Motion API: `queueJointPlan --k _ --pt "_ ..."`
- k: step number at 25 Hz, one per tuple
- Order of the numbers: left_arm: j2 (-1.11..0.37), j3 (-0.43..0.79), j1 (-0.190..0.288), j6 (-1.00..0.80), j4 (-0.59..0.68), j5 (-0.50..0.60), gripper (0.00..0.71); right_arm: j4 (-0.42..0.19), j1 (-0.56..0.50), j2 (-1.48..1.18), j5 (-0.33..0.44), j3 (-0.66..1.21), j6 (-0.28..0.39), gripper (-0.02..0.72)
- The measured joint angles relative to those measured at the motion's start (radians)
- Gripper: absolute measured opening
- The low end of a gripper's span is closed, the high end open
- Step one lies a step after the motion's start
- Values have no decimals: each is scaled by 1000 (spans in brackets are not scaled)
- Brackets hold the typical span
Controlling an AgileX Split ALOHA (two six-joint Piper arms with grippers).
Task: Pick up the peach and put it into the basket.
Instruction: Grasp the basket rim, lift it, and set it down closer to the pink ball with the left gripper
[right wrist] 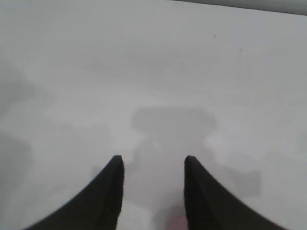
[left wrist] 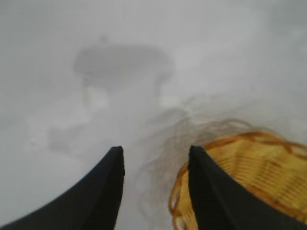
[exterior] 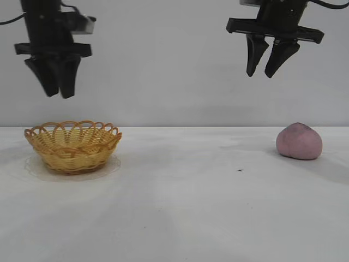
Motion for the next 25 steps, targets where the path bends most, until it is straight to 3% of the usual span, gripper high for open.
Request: queueJointPlan --k 10,13,15,16,18,22,25 --pt "89 8 4 91 -87 48 277 1 0 0 4 0 -2 263" --pt "104 8 4 93 -125 57 81 1 0 0 6 0 -2 263" --pt "100 8 10 86 -190 61 60 1 0 0 8 0 -2 263" --pt "92 13 18 86 -247 61 0 1 0 0 8 0 -2 263" --pt "52 43 34 86 -376 47 0 1 0 0 9 0 -2 263" --pt "-115 261 37 88 -613 -122 0 1 0 0 14 0 -2 263" --pt "-258 610 -13 180 -853 -357 0 1 0 0 15 0 -2 263"
